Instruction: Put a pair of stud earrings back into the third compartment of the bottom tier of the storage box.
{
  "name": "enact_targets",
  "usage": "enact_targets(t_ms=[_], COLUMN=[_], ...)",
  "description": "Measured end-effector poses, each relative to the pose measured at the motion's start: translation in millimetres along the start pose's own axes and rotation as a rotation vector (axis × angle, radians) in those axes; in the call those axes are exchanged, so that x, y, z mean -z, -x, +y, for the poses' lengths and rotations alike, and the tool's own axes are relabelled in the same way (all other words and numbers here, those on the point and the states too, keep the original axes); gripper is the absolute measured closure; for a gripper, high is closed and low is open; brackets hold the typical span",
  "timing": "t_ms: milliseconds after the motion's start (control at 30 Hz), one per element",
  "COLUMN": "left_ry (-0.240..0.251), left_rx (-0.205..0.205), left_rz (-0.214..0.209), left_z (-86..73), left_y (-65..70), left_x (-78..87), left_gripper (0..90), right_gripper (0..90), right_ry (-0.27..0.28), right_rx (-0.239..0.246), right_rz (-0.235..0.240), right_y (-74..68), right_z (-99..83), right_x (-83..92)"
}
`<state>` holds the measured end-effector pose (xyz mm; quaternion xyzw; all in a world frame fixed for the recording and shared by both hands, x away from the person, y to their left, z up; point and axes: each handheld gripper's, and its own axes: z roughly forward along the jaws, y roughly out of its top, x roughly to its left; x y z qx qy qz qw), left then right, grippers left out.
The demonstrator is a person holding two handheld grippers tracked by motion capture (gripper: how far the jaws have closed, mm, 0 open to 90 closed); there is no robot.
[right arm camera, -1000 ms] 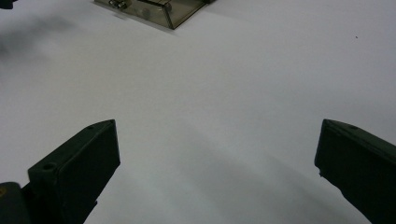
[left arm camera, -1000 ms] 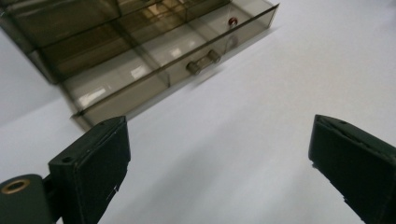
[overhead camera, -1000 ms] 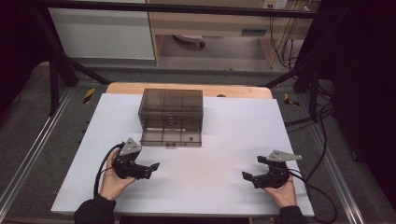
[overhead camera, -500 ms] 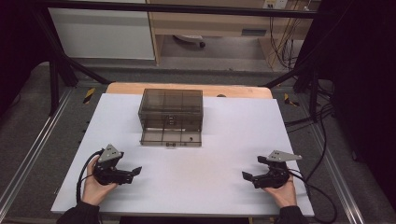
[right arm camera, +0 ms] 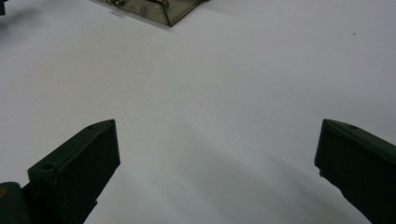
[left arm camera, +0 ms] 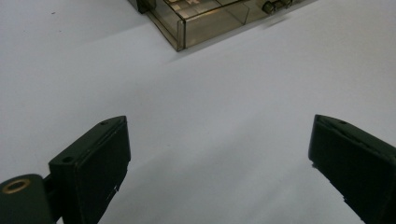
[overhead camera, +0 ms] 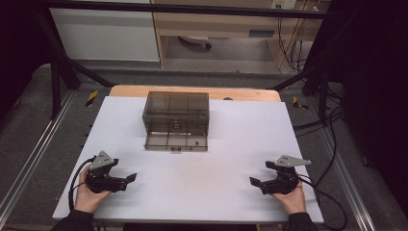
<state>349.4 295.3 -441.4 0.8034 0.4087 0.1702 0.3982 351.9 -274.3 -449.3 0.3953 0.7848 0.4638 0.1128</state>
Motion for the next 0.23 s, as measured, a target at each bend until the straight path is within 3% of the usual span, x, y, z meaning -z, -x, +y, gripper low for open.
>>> enact_targets(t_ms=[233], left_ry=[-0.008], left_rx=[0.004], left_rz=[-0.003], left_z=[-0.5], left_y=[0.5], left_x=[-0.9], left_gripper=[5.3], right_gripper=[0.7], right_ry=[0.001], right_rx=[0.000], right_rz=[0.002], right_y=[-0.1], right_z=[0.1], right_x=[-0.2])
